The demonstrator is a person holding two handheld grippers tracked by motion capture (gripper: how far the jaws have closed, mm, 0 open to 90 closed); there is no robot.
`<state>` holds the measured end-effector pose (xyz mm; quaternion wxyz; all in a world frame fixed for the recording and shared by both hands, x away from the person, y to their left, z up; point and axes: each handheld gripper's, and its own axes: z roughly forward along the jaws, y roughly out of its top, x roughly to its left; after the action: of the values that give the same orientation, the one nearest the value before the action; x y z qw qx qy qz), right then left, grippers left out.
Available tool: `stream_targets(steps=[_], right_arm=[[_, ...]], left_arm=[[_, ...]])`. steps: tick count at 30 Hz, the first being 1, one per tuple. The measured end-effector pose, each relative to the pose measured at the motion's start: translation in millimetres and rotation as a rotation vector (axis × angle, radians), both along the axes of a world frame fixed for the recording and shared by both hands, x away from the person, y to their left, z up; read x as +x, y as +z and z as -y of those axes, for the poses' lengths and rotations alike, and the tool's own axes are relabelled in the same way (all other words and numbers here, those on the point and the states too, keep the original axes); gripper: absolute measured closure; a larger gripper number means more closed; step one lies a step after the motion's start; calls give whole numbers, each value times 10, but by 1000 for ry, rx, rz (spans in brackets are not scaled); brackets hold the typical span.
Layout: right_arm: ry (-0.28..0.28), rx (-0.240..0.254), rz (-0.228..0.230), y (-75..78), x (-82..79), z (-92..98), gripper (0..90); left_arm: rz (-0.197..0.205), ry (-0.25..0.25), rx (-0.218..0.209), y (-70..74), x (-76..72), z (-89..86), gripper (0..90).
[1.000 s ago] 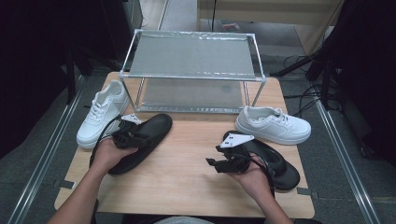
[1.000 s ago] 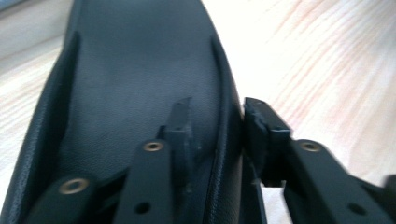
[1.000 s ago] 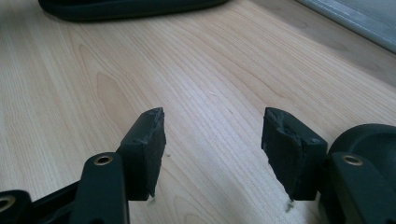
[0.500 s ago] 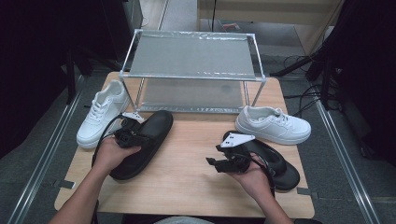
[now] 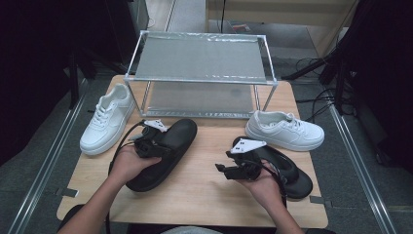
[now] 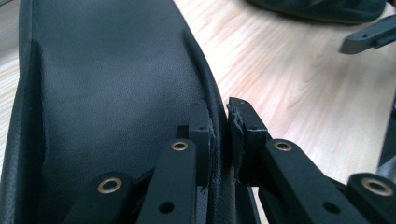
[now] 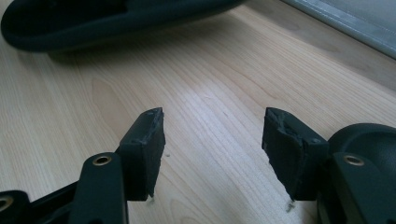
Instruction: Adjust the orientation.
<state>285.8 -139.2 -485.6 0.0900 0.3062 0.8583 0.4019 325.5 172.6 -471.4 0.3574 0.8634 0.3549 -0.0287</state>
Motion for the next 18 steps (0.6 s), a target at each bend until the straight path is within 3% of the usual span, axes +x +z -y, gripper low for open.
stream_targets(steps=[4, 9, 18], right_arm=[[-2, 40, 4, 36, -5, 27, 407], [-10, 42, 7, 43, -3, 49, 411], [-18, 37, 10, 33, 3, 57, 411]], left_arm=[[-10, -49, 12, 19, 19, 252, 800], [-13, -101, 13, 42, 44, 553, 802], [-36, -106, -2, -64, 31, 821, 800]])
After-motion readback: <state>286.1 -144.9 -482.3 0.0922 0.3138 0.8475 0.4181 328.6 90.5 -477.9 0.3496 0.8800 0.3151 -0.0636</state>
